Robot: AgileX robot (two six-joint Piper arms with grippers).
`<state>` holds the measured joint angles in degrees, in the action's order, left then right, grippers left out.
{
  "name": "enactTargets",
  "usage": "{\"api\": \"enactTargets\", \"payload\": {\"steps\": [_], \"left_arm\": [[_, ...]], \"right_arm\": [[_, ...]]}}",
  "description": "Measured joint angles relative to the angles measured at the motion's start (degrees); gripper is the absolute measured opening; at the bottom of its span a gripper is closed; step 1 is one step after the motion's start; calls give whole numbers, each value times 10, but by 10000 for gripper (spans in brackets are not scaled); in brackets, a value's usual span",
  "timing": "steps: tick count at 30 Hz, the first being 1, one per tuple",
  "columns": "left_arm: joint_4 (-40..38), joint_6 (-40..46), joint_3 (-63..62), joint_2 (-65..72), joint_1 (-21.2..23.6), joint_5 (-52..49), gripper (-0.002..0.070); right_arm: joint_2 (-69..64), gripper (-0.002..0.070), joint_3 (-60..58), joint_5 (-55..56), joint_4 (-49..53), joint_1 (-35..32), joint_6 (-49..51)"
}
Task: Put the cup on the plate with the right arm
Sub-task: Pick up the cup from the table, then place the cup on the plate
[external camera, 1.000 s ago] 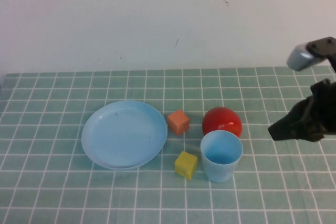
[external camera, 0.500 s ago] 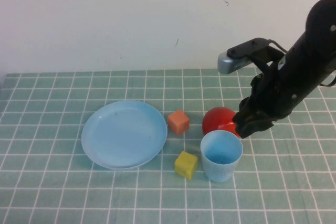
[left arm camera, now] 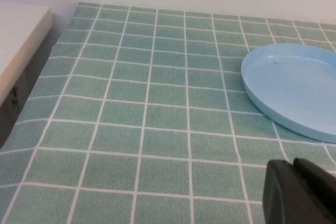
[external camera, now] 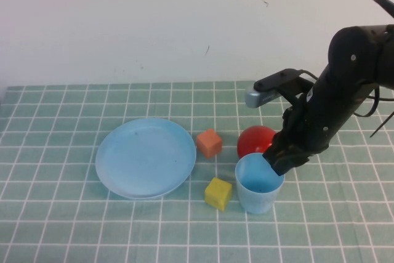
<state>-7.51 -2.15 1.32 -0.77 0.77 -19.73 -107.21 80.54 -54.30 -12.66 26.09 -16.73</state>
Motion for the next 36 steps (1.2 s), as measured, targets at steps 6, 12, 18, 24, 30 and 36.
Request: {"api": "enactTargets", "payload": {"steps": [6, 12, 18, 24, 30, 36], "left_arm": [[0, 0, 0, 0, 0, 0, -3], [0, 0, 0, 0, 0, 0, -3], [0, 0, 0, 0, 0, 0, -3], [0, 0, 0, 0, 0, 0, -3], [0, 0, 0, 0, 0, 0, -3], [0, 0, 0, 0, 0, 0, -3]], "right_arm": [[-24, 228, 3, 7, -1, 0, -7], [-55, 112, 4, 23, 4, 0, -12], [-35, 18, 15, 37, 9, 0, -12], [4, 17, 115, -7, 9, 12, -35], [-18, 17, 238, -35, 8, 52, -72], [-107, 17, 340, -46, -41, 65, -119]]}}
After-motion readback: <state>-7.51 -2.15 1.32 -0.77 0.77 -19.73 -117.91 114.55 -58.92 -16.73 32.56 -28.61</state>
